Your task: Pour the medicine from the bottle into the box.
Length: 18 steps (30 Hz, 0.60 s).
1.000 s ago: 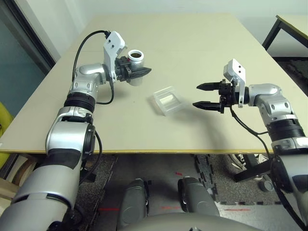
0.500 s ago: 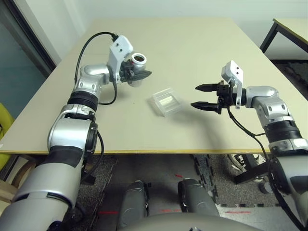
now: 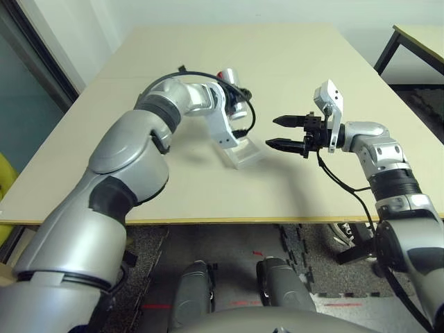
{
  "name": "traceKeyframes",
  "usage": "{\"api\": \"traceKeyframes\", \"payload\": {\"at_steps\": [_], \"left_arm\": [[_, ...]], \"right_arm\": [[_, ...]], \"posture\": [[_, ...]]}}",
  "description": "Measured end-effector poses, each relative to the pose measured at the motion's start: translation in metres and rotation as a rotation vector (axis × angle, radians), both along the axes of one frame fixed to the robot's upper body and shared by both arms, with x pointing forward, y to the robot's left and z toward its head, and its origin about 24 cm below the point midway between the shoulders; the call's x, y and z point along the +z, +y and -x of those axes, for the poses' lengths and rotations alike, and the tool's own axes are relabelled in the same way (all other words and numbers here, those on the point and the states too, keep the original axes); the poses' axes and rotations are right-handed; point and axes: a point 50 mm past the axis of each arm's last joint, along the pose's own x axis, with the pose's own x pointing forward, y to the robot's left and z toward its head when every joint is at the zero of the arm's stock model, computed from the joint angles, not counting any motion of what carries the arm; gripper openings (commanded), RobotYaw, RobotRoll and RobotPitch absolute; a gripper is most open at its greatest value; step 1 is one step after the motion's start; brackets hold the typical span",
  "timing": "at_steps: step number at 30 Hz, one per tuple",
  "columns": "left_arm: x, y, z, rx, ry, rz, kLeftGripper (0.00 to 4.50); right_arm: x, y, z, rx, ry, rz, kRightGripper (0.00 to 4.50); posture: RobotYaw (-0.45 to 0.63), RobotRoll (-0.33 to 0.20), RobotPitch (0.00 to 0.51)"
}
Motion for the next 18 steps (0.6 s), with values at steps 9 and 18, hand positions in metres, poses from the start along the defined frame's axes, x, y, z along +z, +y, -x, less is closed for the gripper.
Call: {"api": "traceKeyframes", "payload": {"at_steps": [9,18], "left_arm": [[0.021,-0.012,-0.002,0.033,-0.030,0.072,2.67],[0.026,-0.006,-0.002,0.400,0.443,0.664,2.67]], "right_arm": [[-0.005,0.001,0.003,-0.010,0.016,-0.011,4.50],[-0.005,-0.006,0.006,0.039,-0.043,0.106,4.50]], "posture": [[-0.23,0.000,0.022],[-0.20,0.000,0.032]]}}
